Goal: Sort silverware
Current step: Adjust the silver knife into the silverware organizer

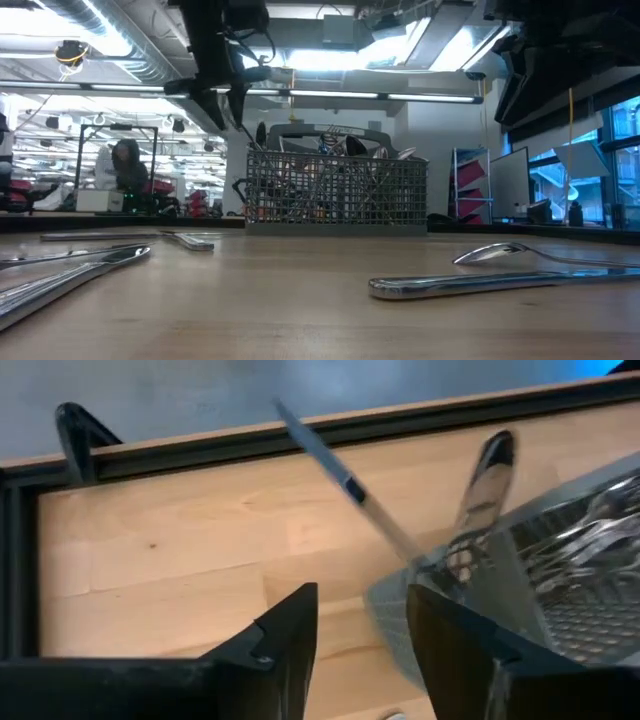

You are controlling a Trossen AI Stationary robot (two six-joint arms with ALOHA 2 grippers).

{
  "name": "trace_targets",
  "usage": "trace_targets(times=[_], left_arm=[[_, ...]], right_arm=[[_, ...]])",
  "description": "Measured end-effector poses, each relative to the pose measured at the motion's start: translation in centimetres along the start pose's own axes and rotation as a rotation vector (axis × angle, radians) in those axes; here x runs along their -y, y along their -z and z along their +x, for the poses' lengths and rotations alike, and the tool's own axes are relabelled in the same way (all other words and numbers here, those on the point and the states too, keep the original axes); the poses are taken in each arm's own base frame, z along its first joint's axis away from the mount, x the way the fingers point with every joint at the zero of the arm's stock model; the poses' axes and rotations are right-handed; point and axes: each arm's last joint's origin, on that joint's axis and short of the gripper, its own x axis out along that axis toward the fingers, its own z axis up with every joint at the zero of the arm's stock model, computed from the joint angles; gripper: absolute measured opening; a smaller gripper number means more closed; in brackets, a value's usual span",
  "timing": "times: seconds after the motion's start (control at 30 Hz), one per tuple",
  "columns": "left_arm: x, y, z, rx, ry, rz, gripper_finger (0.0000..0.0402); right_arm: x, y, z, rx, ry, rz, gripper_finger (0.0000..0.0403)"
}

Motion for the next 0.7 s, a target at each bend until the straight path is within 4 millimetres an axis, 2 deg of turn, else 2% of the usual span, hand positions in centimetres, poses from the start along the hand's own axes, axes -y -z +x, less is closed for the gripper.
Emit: trace_targets(times=[0.37, 0.7], left_arm=[[0.02, -0.46, 0.16, 0.002, 0.034, -0.061, 0.0144], [0.19, -0.24, 0.17, -0.112, 0.134, -0.045, 0.0143]], right_arm=[[0.01, 0.00, 0.00, 0.000, 0.000, 0.000, 0.0083], [0.00, 0.00, 0.00, 0.000, 0.000, 0.000, 0.0083]])
